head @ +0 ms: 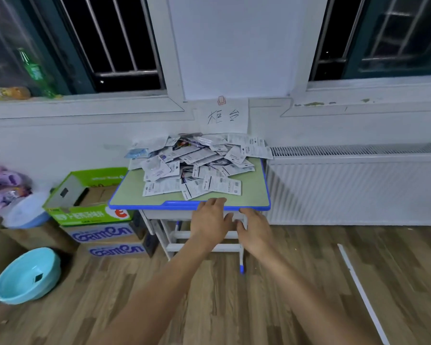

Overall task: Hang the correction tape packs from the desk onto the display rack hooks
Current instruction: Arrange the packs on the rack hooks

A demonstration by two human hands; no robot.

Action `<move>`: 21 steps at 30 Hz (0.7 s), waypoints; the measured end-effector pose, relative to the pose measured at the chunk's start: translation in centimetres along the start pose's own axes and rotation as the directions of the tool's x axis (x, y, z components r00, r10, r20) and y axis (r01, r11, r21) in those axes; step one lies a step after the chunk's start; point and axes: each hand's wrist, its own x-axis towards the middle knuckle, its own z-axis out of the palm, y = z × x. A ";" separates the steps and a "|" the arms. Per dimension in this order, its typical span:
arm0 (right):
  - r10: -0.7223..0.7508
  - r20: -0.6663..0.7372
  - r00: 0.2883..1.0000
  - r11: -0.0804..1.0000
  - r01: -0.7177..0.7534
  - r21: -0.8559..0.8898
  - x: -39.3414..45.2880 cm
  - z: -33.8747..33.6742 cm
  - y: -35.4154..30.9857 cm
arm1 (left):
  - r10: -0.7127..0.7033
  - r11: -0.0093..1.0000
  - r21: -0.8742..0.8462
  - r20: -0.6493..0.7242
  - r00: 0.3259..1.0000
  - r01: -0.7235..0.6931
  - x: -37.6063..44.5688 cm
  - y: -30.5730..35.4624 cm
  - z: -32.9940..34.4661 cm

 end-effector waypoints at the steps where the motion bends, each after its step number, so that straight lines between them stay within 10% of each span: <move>1: 0.011 0.001 1.000 1.000 -0.011 -0.005 1.6 0.3 0.2 | 0.005 1.000 0.014 0.015 1.000 -0.005 1.5 -0.4 0.3; 21: -0.039 0.167 0.985 0.952 0.087 -0.295 31.4 5.9 7.4 | -0.466 0.883 0.183 0.247 0.850 0.431 26.2 -6.3 8.7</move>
